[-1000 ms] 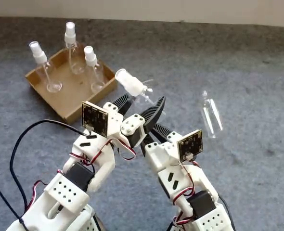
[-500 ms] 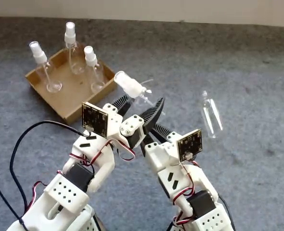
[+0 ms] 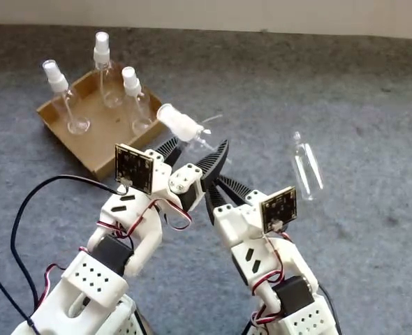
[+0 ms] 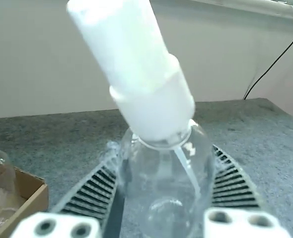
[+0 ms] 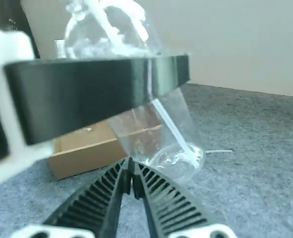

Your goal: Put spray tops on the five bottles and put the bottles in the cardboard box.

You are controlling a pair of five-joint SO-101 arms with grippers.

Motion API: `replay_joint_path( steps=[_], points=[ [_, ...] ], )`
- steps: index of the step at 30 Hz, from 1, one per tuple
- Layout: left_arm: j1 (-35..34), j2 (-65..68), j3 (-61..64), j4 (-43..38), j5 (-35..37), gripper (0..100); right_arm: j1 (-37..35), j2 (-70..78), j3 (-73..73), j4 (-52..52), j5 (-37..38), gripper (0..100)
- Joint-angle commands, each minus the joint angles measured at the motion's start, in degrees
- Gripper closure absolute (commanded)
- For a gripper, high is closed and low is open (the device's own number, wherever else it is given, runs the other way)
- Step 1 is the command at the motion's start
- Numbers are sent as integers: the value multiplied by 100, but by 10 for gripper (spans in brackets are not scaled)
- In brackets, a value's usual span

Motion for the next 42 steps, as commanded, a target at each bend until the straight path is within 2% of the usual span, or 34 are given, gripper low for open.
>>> replay_joint_path(
  steps=[1, 7, 12, 18, 21, 27, 34, 39, 42],
  points=[
    [22, -127, -48, 141, 35, 944, 435, -31, 620, -119, 44, 993],
    [-40, -127, -66, 141, 18, 944, 444, -4, 629, -119, 44, 993],
    [-664, -127, -259, 141, -97, 944, 426, -57, 637, 242, 44, 993],
    [-1138, -127, -251, 141, -1600, 944, 426, -57, 637, 268, 44, 993],
    [-1481, -127, -101, 149, -1943, 944, 426, -57, 637, 268, 44, 993],
    [-2484, -110, -84, 149, -1934, 941, 426, -40, 637, 268, 44, 993],
    [-3020, -57, -233, 167, -1925, 941, 426, -13, 637, 268, 44, 993],
    [-3222, 664, -1270, 1090, -1925, 941, 426, -13, 637, 277, 44, 993],
    [-3371, 1367, -1736, 1327, -1881, 941, 426, -4, 637, 277, 44, 993]
  ],
)
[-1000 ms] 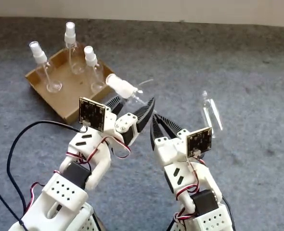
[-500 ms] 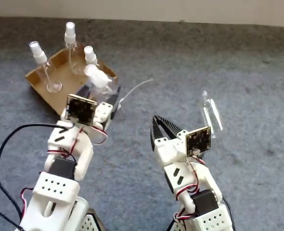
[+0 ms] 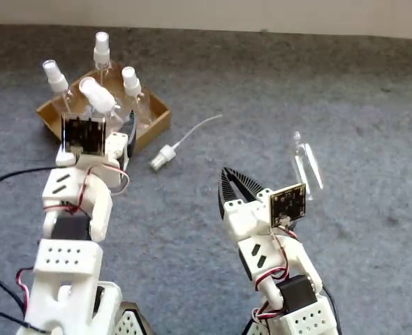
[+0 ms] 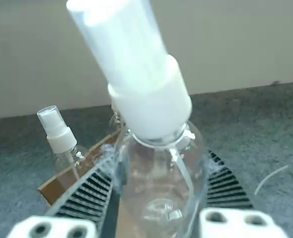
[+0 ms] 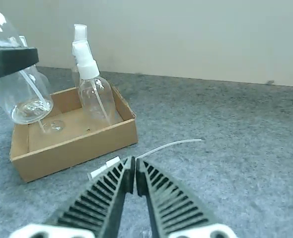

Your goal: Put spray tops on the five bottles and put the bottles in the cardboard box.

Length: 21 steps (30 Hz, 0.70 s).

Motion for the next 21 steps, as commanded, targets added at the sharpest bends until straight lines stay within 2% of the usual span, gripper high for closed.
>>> replay_joint_path(
  steps=[1, 5, 11, 21],
  points=[
    [-207, 971, -963, 325, 114, 941, 66, 4, 637, 22, 44, 993],
    [-391, 1552, -1007, -229, 378, 941, 66, 4, 637, 22, 44, 993],
    [-532, 2185, -1015, -809, 387, 941, 66, 4, 637, 22, 44, 993],
    [-549, 3442, -1024, -2277, 387, 940, 66, 4, 637, 31, 44, 993]
  ],
)
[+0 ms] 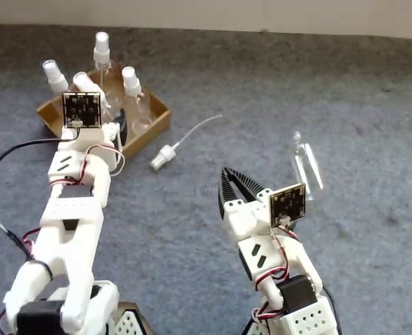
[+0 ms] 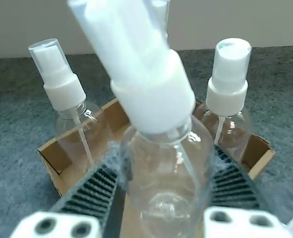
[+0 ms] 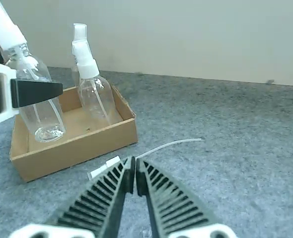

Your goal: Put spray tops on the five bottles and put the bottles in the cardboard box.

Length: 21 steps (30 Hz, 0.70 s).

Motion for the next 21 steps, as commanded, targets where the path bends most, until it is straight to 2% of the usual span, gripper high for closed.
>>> replay_joint_path(
  steps=[1, 6, 13, 21],
  points=[
    [-31, 435, -426, -791, 79, 940, 66, 4, 637, 31, 44, 993],
    [-40, 892, -470, -1310, 70, 940, 66, 4, 637, 31, 44, 993],
    [-277, 1666, -1200, -1301, 88, 940, 66, 4, 637, 31, 44, 993],
    [-286, 2132, -1437, -1336, 97, 940, 66, 4, 637, 31, 44, 993]
  ],
)
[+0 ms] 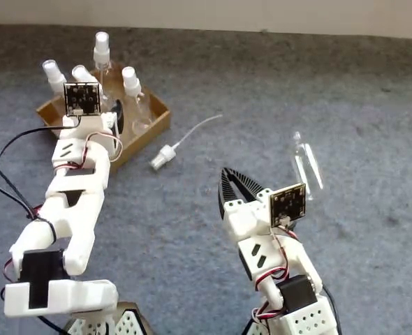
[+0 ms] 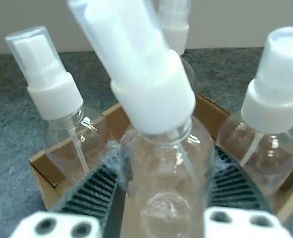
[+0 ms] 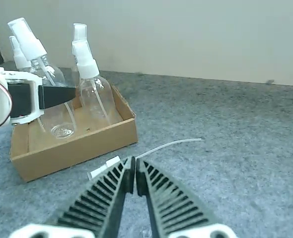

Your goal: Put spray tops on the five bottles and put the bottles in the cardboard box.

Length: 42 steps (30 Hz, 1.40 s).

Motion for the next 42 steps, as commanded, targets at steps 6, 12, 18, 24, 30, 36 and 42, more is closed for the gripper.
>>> replay_joint_path(
  steps=[6, 12, 18, 24, 30, 36, 42],
  points=[
    [-66, 31, -541, -211, 97, 940, 66, 4, 637, 31, 44, 993],
    [-57, 40, -567, -211, 97, 940, 66, 4, 637, 31, 44, 993],
    [-57, 629, -954, -211, 97, 940, 66, 4, 637, 31, 44, 993],
    [-75, 910, -1033, -325, 97, 940, 66, 4, 637, 31, 44, 993],
    [-57, 927, -1068, -721, 97, 940, 66, 4, 637, 31, 44, 993],
    [4, 963, -1068, -730, 97, 940, 66, 4, 637, 31, 44, 993],
    [119, 1543, -1437, -738, 88, 940, 75, 4, 637, 31, 44, 993]
  ],
)
